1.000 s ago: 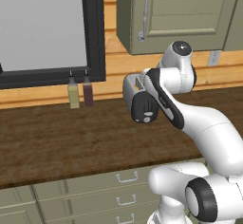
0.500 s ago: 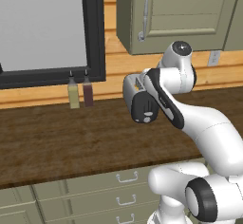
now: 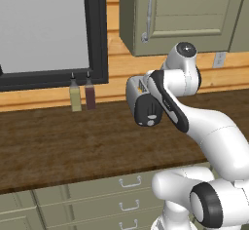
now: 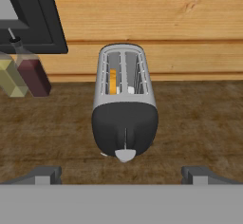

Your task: Start the toaster. Once the lever pops up, take the bread to the plate on the dining counter.

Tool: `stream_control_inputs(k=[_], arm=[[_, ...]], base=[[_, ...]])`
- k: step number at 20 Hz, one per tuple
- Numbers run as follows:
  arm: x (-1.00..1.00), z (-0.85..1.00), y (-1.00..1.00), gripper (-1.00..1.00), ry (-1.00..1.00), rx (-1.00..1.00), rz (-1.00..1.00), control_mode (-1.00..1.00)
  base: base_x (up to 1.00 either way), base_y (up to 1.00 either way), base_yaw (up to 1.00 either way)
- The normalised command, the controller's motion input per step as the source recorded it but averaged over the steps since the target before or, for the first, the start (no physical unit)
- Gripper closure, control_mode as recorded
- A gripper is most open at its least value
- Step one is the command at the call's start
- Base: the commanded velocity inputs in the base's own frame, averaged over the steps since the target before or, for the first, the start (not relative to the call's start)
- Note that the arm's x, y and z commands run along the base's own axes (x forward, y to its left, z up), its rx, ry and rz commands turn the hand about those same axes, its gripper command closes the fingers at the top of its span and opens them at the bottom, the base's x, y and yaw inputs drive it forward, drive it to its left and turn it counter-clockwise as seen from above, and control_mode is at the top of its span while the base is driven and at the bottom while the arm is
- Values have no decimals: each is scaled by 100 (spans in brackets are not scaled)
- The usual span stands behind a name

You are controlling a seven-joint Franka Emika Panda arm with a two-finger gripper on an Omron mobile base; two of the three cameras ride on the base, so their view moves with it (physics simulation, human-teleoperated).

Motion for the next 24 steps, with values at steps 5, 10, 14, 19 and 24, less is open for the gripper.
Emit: stream_control_inputs(k=[5, 10, 14, 19, 24], arm=[[0, 0, 0, -100, 0, 0, 0, -100], [0, 0, 0, -100, 0, 0, 0, -100], [0, 0, 0, -100, 0, 0, 0, -100], [0, 0, 0, -100, 0, 0, 0, -100], [0, 0, 0, -100, 0, 0, 0, -100]], base=[[0, 0, 0], [0, 0, 0], [0, 0, 0], [0, 0, 0], [0, 0, 0]])
